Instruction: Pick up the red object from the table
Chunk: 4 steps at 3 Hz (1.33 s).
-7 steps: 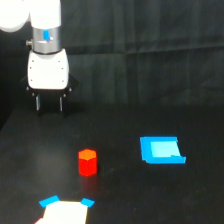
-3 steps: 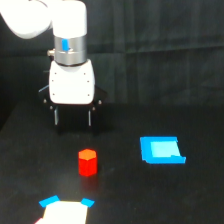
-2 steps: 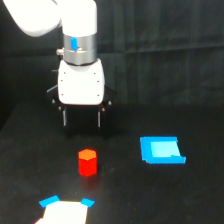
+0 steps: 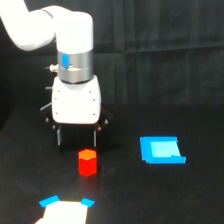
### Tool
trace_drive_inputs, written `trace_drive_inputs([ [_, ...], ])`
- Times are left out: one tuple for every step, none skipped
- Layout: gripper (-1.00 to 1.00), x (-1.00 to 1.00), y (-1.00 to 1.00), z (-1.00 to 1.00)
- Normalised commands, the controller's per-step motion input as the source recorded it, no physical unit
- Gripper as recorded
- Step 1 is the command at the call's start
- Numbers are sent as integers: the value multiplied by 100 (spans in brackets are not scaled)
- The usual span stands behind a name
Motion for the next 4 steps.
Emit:
trace_drive_inputs([
  [-44, 88, -29, -42],
  [61, 100, 68, -41],
  [-100, 100, 5, -59],
  [100, 21, -100, -32],
])
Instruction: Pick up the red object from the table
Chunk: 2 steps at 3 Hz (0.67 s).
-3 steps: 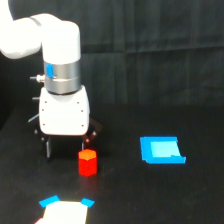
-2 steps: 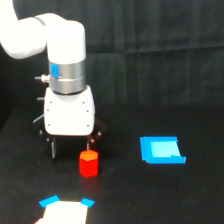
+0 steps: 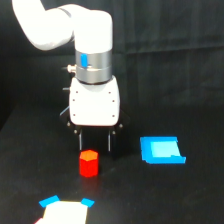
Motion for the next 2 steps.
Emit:
trace_drive_inputs([
  [100, -34, -96, -33],
  [-100, 38, 11, -65],
])
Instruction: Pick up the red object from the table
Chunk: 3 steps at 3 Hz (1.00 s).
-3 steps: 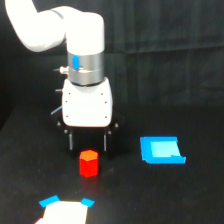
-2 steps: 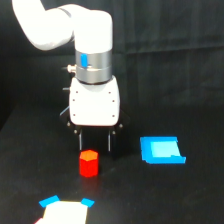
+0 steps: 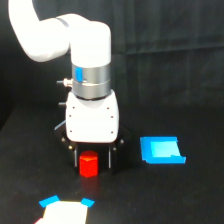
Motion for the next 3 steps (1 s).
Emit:
trace_drive_inputs([
  [-100, 28, 9, 35],
  [-100, 73, -25, 96],
  [-100, 38, 41, 100],
])
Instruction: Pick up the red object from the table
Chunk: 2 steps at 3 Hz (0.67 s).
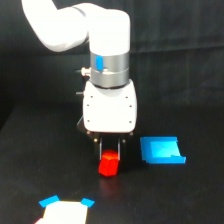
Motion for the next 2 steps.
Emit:
trace_drive_inputs([
  [-31, -29, 46, 100],
  [9, -30, -100, 100],
])
